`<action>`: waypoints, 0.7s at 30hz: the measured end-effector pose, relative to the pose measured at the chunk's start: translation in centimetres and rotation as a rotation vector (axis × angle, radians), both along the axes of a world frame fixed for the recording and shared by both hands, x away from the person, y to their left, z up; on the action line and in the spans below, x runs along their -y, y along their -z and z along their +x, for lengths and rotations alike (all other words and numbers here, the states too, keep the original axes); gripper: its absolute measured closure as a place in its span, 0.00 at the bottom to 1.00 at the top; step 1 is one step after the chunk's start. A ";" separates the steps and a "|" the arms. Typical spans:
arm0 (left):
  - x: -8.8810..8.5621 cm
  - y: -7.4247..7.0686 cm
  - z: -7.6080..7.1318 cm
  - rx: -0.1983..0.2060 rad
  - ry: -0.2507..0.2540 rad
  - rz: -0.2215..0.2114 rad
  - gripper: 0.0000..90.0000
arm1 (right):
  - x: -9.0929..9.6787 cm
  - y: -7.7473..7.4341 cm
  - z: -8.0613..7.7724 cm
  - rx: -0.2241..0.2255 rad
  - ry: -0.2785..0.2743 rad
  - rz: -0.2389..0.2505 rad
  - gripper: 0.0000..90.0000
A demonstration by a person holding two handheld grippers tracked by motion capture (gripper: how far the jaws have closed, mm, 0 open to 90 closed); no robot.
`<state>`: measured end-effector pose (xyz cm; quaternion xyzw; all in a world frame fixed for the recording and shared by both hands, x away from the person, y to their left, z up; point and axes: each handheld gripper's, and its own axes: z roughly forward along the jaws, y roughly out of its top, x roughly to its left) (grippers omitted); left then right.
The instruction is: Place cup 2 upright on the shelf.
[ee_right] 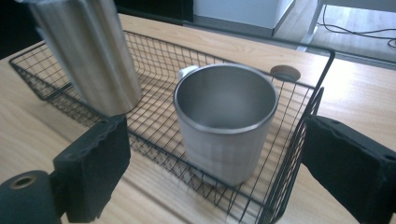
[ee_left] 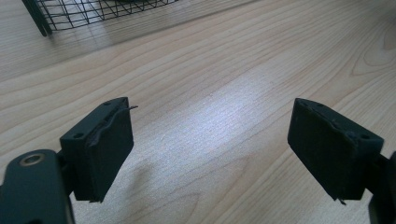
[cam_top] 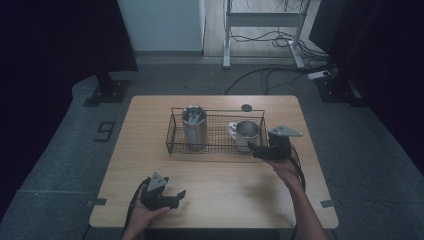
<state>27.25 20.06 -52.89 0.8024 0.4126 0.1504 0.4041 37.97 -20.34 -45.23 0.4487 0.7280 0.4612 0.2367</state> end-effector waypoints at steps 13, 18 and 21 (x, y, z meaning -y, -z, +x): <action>0.1 0.0 0.0 0.004 -0.005 0.003 0.16 | 1.6 2.6 -4.5 -0.018 -0.017 0.013 0.17; 0.0 0.1 0.0 0.005 -0.007 0.005 0.16 | 2.2 4.3 -6.2 -0.047 -0.012 0.023 0.18; 0.0 0.1 0.0 0.005 -0.006 0.005 0.16 | 2.6 5.4 -7.1 -0.069 -0.014 0.020 0.18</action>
